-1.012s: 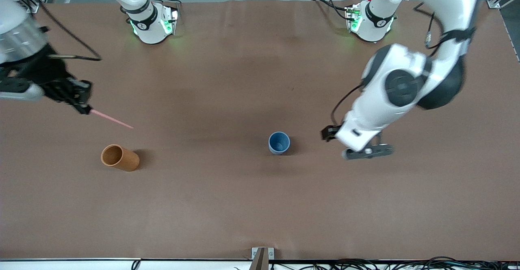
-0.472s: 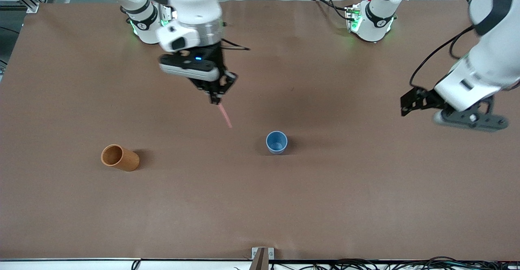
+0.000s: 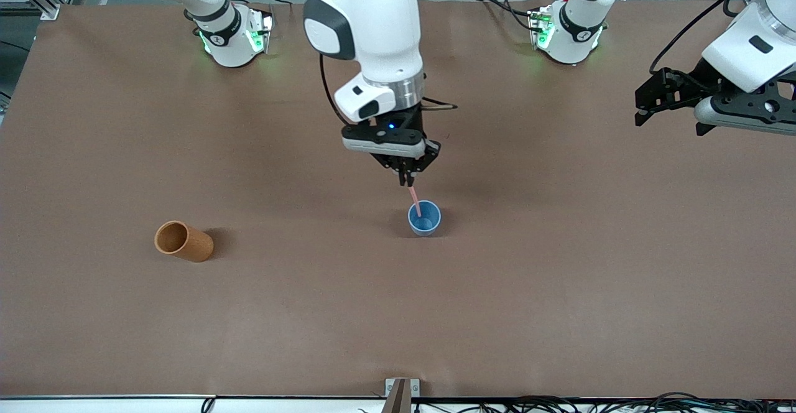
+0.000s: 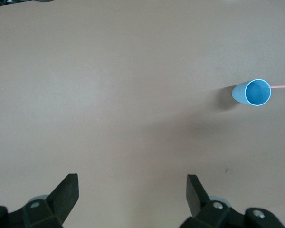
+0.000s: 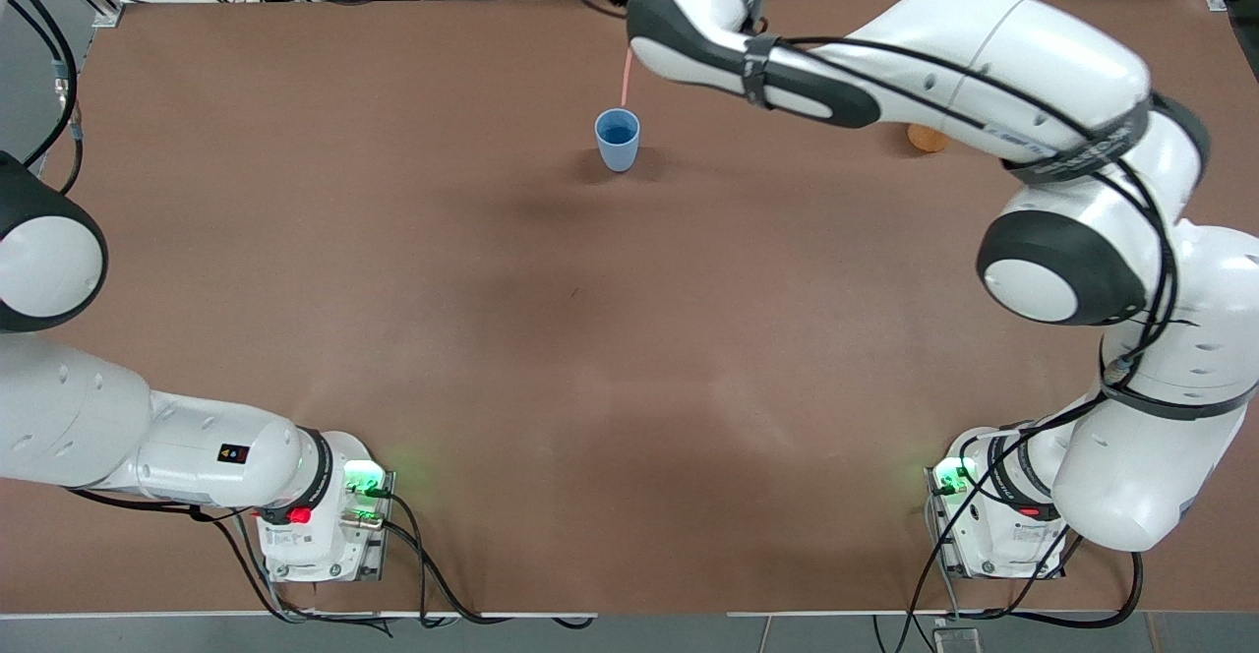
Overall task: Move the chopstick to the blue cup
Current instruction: 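Carry the pink chopstick with the right gripper above the blue cup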
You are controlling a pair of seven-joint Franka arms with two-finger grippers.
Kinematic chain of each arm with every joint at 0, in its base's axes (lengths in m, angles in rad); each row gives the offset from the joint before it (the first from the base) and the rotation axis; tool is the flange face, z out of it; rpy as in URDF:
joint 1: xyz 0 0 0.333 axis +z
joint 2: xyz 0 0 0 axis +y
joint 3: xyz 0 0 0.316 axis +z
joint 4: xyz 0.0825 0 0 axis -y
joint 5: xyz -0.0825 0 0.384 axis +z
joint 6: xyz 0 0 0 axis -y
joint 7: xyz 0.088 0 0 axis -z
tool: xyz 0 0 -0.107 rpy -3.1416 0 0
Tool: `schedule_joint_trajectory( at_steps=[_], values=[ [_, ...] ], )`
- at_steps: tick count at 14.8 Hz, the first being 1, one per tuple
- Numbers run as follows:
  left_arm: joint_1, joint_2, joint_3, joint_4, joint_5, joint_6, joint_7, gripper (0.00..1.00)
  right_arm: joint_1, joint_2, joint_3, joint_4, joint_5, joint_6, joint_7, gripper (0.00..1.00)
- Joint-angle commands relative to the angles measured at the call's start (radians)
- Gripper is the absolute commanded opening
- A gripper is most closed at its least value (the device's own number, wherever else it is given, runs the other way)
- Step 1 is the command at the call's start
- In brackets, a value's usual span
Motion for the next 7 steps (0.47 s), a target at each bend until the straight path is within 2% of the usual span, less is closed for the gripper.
schedule_joint_trajectory(
  at_steps=[1,7],
  values=[
    [0.007,0.010,0.003,0.012,-0.016,-0.013,0.002,1.00,0.037,0.039,-0.009,0.033,-0.015,0.005,0.020,0.02],
    [0.007,0.010,0.003,0.012,-0.016,-0.015,-0.001,1.00,0.063,0.062,-0.011,-0.018,-0.018,0.051,0.000,0.06]
  ],
)
